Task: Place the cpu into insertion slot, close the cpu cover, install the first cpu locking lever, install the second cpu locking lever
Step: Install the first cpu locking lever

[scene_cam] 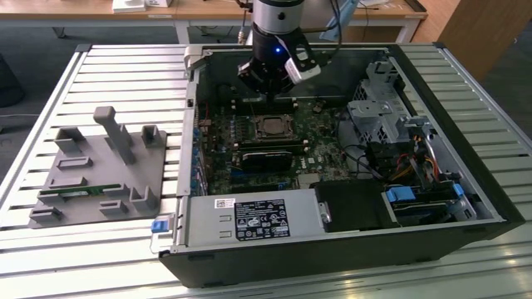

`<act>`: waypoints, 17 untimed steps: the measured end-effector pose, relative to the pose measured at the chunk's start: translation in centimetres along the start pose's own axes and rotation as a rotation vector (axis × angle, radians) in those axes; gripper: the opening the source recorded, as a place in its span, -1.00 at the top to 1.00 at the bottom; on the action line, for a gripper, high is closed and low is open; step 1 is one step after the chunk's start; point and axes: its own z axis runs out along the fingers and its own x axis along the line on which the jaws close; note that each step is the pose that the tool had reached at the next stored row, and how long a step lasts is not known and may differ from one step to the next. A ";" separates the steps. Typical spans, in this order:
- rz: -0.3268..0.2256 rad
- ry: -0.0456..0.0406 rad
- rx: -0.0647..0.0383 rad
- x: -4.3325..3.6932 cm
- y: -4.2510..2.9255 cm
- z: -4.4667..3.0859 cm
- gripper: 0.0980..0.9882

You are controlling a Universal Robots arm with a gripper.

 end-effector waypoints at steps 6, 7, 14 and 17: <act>-0.004 -0.0024 0.000 1.87 -0.04 0.07 0.98; -0.004 -0.0030 0.000 2.16 -0.05 0.07 0.98; -0.009 -0.0175 0.000 3.49 -0.08 0.19 0.98; -0.009 -0.0185 0.000 4.09 -0.06 0.24 0.98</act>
